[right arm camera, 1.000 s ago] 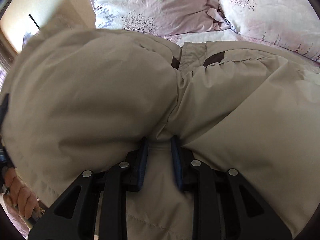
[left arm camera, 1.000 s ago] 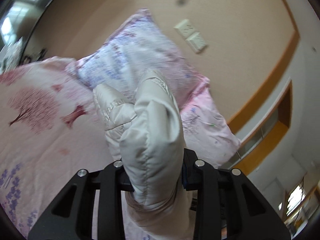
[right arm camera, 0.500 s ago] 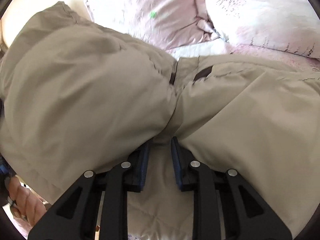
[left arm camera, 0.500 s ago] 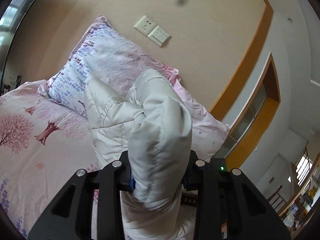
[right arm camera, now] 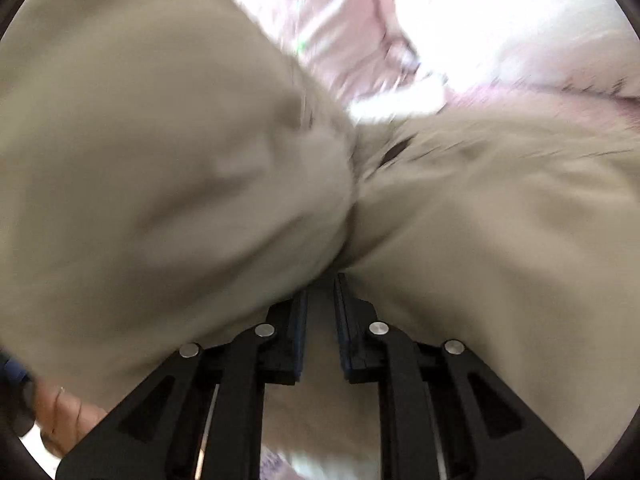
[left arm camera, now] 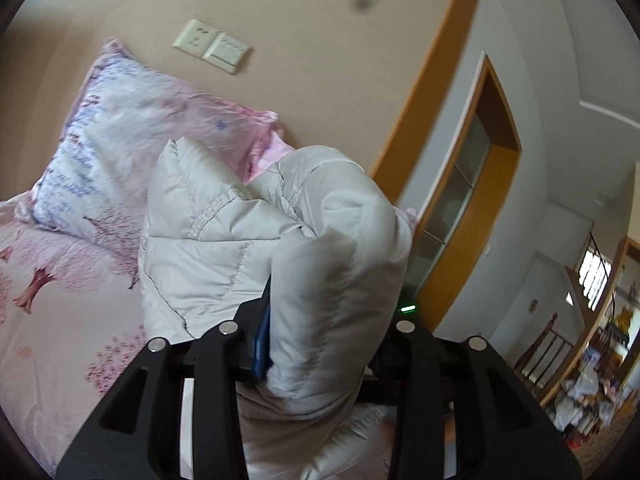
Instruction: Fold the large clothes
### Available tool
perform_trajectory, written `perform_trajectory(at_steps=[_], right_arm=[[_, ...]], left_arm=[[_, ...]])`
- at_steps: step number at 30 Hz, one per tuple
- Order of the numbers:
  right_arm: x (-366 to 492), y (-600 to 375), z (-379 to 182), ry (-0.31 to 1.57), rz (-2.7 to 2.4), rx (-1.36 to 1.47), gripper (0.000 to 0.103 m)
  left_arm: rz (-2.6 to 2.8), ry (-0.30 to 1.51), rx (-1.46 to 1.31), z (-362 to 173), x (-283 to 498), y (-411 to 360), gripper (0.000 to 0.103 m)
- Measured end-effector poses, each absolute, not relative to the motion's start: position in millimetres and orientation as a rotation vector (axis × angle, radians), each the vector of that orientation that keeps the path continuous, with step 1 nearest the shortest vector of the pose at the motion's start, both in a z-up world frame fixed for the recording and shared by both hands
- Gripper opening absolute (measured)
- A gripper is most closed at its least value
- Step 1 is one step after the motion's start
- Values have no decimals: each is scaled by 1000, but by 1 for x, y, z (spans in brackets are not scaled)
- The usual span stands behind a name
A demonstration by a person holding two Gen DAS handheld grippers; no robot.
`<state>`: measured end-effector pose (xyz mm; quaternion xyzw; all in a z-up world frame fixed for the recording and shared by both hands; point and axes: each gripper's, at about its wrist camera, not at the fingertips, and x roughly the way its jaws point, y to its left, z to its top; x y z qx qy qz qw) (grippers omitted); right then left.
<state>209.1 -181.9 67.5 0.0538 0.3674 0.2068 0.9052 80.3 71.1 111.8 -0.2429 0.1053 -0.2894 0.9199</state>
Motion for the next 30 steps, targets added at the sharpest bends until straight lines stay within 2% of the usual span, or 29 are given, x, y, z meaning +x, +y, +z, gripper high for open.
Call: perform_trajectory(at_steps=[3,8,12,16,20,25,30], right_arm=[[195,-216,78,678,332,120,16],[222,-234,53,785,319,179,15],[220,-240,50,772,355,200,15],[183,-281,70,634,331,230,16],[150,-331,80,532,181,277,29],[126,-384,88,457,49,368,29],[109,-398,114,374,98,359,31]], left_arm=[[-633,214,-465,116,78,50,37],[-706,226,-419,121,83,8,37],[-747,256,-370,118,89,-30,38],[-794,273,-345,114,92,-58,39],[-834,292,-289,107,95,-90,40],[-870,319,-219,98,102,-122,42],[-870,310,-106,85,96,-150,47]])
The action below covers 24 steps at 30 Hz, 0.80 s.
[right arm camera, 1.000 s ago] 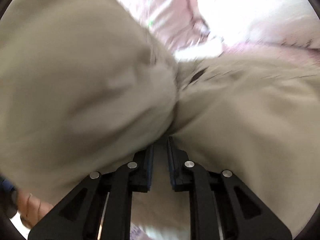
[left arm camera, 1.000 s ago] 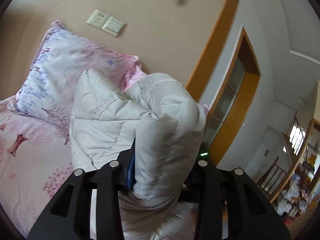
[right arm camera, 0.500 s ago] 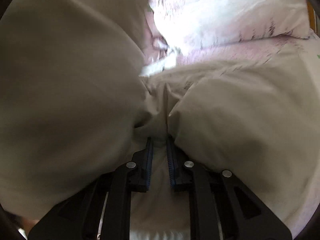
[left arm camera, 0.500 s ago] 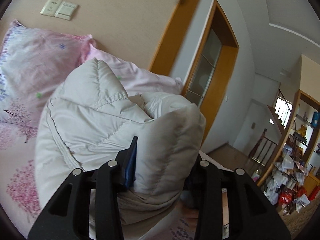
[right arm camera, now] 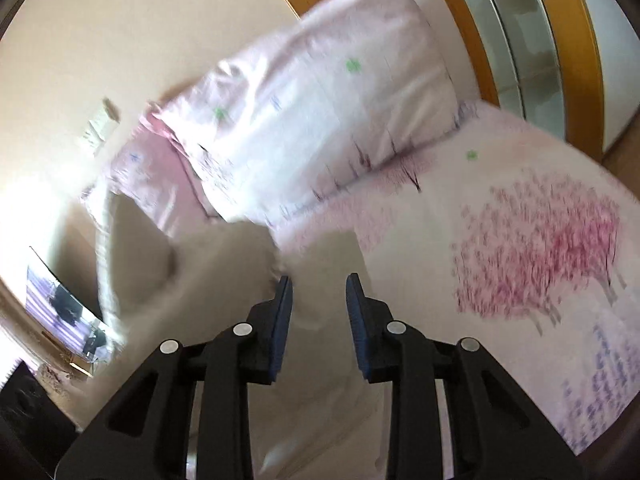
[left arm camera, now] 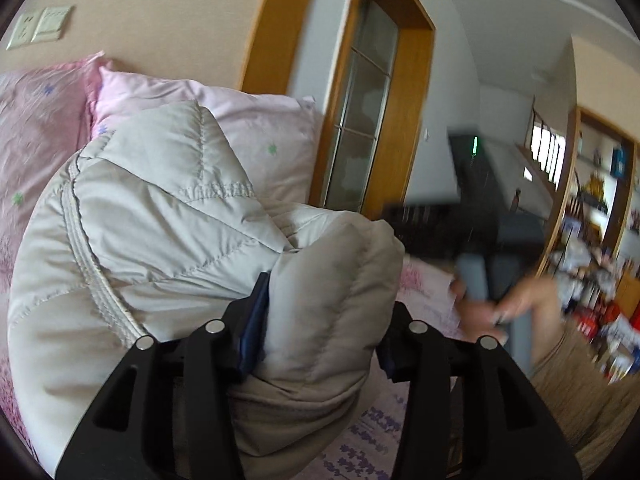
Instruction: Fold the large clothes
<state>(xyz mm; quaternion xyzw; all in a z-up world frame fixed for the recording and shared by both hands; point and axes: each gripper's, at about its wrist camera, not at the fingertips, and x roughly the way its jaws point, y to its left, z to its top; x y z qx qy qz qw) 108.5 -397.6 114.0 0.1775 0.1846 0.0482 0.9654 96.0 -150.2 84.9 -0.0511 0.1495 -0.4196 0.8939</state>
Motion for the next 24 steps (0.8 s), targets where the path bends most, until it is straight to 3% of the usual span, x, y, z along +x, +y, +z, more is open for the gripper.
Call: perform_trajectory(at_steps=[4,5,9,14,16,17,18,21,24], right_arm=[[109,-375,137,392,313,308,65],[113,-369,141,413,371,300,69],[127,-348,142,510,485,281,69],[148,-332,134,606,509,262,69],[149,-325,132,626,523,266,60],[153,-324,131,636,535,270,41],[156,-323,130,642,540,272,30],[160,-323,127,635,542,265,21],[161,-318,130,618,542,248,19]], left_arm=[[-866,308,2,76,91,-169,56],[-867,305,23,74,89,-173,57],[-861,294,91,69,85,-183,64],[-862,299,128,64,86,-189,65],[-858,300,138,63,86,-191,65],[-856,299,146,63,86,-192,66],[-849,296,155,62,84,-193,66],[-837,299,162,71,81,-186,64],[-833,298,114,91,75,-151,66]])
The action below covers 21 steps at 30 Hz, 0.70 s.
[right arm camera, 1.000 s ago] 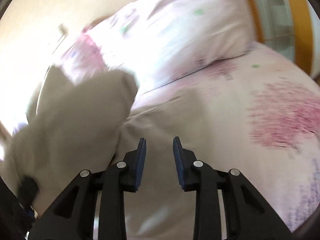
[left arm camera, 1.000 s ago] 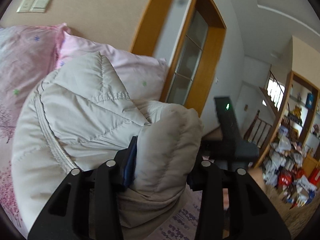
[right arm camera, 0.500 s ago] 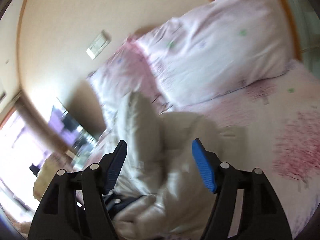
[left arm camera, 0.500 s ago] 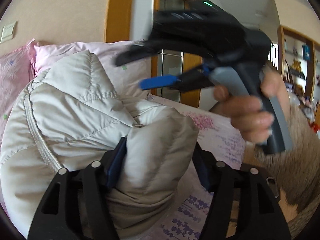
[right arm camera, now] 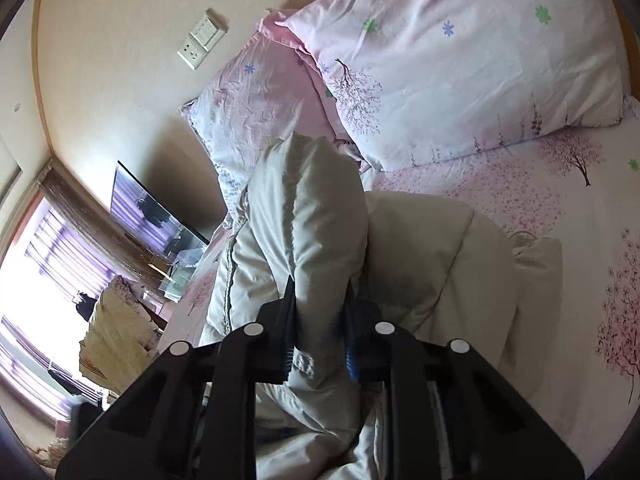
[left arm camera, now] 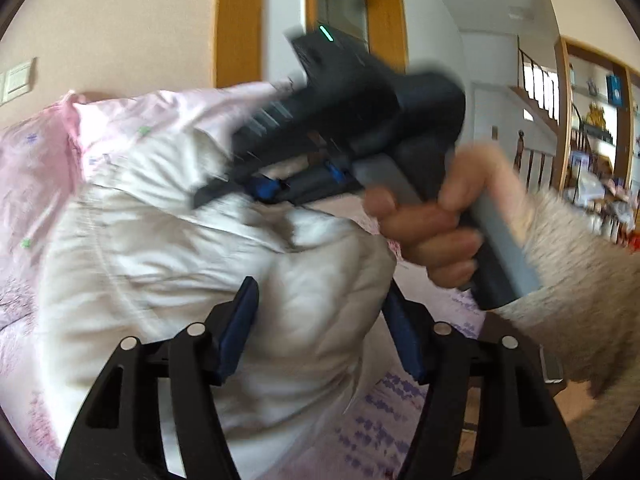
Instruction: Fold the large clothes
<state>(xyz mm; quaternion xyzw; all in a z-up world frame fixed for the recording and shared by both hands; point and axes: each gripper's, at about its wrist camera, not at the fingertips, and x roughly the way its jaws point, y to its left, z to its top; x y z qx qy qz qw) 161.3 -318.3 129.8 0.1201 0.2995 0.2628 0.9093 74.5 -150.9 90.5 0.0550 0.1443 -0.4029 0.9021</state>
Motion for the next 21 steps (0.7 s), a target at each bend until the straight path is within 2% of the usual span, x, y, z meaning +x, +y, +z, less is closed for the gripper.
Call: perform_trajectory(at_steps=[1,5,12,17,21], right_arm=[[161,-317,130,616,540,245,19],[161,-314,131,610,532,230,17],[149,-310,139,561,514,192,14],[137,-322,144,522,481,181,13],[137,-340,138,522,444,202,13]], left_arm=[[-822,286,98,98,73,-137,72],[-633,228,21,123,90,-68,83],[-379,373,-74,107,180,3,83],[-429,454,-102,93,201,-8,83],[-465,443,-65,92,193,-31,83]])
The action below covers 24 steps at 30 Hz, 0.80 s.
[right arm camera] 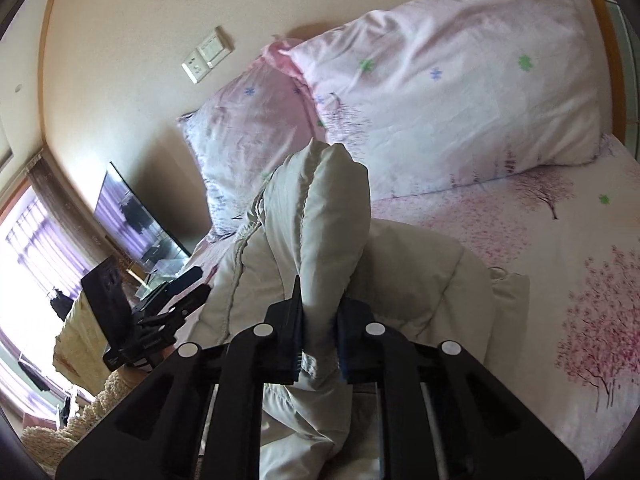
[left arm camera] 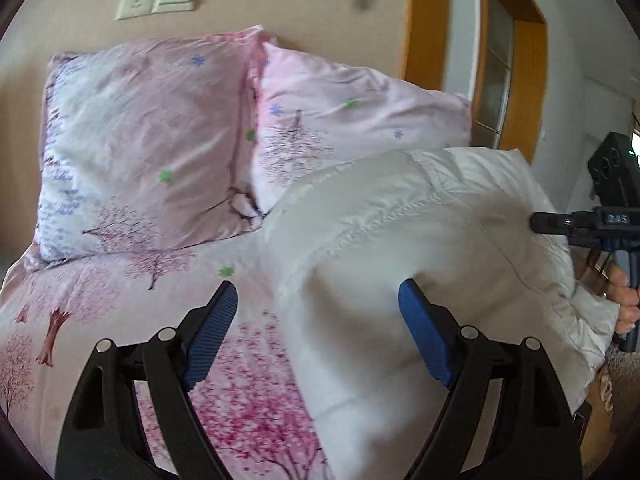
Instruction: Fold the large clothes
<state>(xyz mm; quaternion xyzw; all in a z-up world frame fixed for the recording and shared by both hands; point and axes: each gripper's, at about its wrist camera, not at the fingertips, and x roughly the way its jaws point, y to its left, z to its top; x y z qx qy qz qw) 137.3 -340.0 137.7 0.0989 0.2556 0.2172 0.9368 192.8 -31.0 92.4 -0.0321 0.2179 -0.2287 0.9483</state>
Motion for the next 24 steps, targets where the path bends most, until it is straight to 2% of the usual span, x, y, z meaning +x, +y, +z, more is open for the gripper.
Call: perform_trajectory(at_steps=[8,24], right_arm=[[149,-384,107,573,395,323,13],[181,-417,68,720,396,439,15]], left_arm=[[-511,469,90,90,175,-78,78],[-532,577,219,83,171,-109,78]])
